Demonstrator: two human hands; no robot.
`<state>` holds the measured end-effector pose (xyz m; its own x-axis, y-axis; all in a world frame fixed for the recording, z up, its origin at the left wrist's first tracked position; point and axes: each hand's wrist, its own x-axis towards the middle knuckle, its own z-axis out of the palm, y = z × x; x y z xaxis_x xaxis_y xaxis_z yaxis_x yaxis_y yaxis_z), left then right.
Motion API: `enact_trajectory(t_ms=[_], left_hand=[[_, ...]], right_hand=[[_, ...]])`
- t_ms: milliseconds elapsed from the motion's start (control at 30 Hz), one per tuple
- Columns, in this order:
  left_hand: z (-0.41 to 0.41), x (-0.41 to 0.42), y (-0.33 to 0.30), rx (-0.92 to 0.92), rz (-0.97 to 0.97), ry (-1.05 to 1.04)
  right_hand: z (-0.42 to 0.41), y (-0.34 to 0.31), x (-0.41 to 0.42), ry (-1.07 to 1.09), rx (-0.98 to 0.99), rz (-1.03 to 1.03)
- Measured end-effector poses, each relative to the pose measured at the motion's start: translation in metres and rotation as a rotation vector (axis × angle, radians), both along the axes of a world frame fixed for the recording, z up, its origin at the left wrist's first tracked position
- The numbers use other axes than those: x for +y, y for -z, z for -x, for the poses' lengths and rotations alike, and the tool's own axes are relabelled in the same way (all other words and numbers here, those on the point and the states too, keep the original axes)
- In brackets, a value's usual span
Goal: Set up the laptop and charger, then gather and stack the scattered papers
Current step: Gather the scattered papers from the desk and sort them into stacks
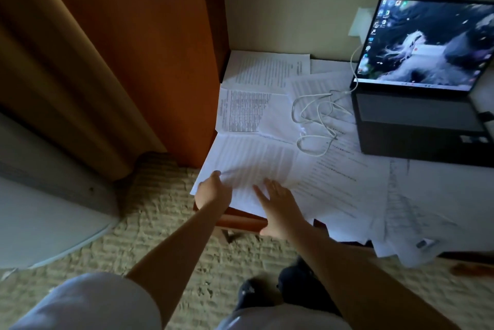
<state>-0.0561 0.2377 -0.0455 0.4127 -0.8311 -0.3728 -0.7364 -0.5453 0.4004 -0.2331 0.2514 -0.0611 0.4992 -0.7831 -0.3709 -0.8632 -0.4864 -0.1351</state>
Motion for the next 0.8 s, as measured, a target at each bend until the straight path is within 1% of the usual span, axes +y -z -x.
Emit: enact_trajectory(t_ms=[67,133,200,267,300,367,400,467,500,533,600,667,733,767,800], left_hand=[[0.0,0.008,0.003,-0.105,0.077,0.2],[0.0,0.017,0.005,-0.116,0.121,0.387],[-0.003,0.023,0.006,-0.114,0.08,0.574],[-0.005,0.028,0.003,-0.115,0.005,0.723],[-0.005,0.03,-0.001,-0.081,-0.038,0.754],[-0.004,0.031,-0.013,0.018,-0.1,0.707],[-0.003,0.03,-0.019,0.023,-0.093,0.669],[-0.003,0.027,-0.029,-0.12,-0.025,0.646],[-0.005,0.024,-0.033,-0.2,0.024,0.631],[-0.009,0.02,-0.035,-0.254,0.07,0.612],[-0.013,0.018,-0.04,-0.329,0.124,0.612],[-0.015,0.013,-0.043,-0.412,0.152,0.653],[-0.016,0.011,-0.047,-0.469,0.238,0.629],[-0.016,0.013,-0.048,-0.49,0.337,0.592],[-0.016,0.015,-0.047,-0.513,0.475,0.524]], right_hand=[[0.002,0.0,0.008,-0.053,-0.01,0.061],[0.004,-0.003,0.009,-0.029,-0.112,0.059],[0.005,-0.012,0.003,0.035,-0.273,0.033],[0.008,-0.025,-0.006,0.07,-0.329,0.004],[0.011,-0.03,-0.009,0.073,-0.326,0.007],[0.013,-0.04,-0.012,0.097,-0.381,0.081],[0.013,-0.042,-0.012,0.135,-0.448,0.127],[0.014,-0.046,-0.007,0.305,-0.622,0.144],[0.015,-0.048,-0.007,0.397,-0.661,0.087],[0.018,-0.051,-0.007,0.431,-0.625,0.03],[0.024,-0.058,-0.003,0.345,-0.467,-0.103],[0.024,-0.063,0.003,0.254,-0.376,-0.18],[0.017,-0.06,0.005,0.162,-0.366,-0.13],[0.012,-0.059,0.005,0.161,-0.408,-0.088],[0.007,-0.06,0.002,0.233,-0.507,-0.054]])
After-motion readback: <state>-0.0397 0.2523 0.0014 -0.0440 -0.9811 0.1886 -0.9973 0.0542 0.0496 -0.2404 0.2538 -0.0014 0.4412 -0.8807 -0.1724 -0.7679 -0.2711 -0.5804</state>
